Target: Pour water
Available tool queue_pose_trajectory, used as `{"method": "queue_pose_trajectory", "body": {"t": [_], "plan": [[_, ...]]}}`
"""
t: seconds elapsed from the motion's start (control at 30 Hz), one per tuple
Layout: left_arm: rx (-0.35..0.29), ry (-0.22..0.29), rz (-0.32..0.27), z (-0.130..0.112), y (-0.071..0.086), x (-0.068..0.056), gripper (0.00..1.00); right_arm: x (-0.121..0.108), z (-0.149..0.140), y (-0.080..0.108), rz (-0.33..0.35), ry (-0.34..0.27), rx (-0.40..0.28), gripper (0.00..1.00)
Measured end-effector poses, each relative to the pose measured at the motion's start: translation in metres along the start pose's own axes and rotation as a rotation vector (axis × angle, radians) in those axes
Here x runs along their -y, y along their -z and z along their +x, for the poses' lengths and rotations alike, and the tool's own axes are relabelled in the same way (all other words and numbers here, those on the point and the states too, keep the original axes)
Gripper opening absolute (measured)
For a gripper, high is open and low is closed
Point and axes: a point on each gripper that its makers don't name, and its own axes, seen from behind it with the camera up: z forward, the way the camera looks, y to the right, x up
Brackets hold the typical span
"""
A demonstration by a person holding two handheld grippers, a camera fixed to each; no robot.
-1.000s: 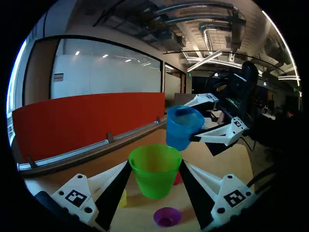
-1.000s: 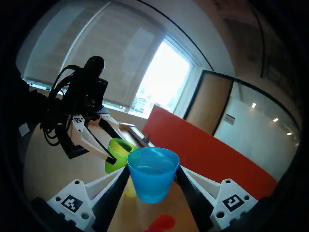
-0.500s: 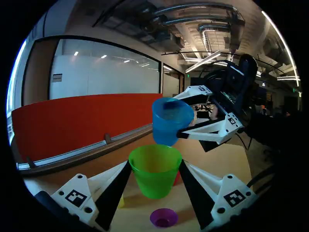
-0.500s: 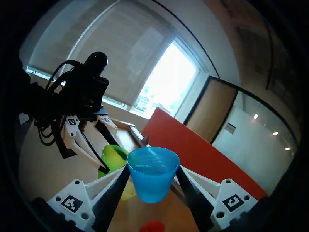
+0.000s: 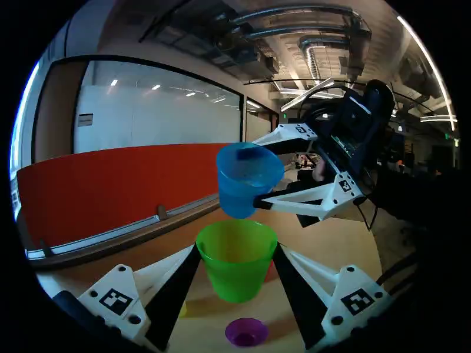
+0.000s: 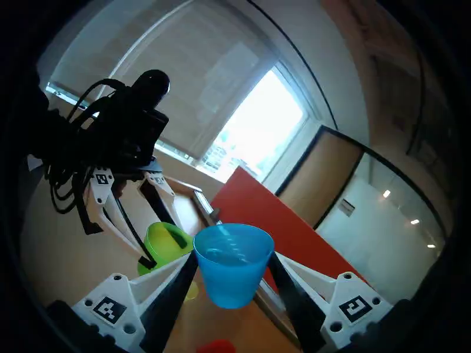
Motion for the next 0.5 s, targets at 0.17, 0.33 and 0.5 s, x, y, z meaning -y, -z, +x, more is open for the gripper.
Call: {"method": "queue_pose_trajectory", "body": {"t": [0.17,0.33,0.5], "plan": [[-0.005,-0.001,-0.005,0.002,-0.001,-0.0022,0.87,-0.0032,0.0013,-0.0026,-0.006,0.029,-0.001,0.89],[-0.004,-0.001,-0.009,0.0016,-0.0029,-0.0037,0.87,-0.0046,0.0011,-0.0045,-0.012,0.067,0.005,0.89],[-0.005,-0.002,-0.012,0.0017,-0.0047,-0.0051,0.87,-0.0061,0.0026,-0.0069,-0.016,0.091,0.006,0.89]]}}
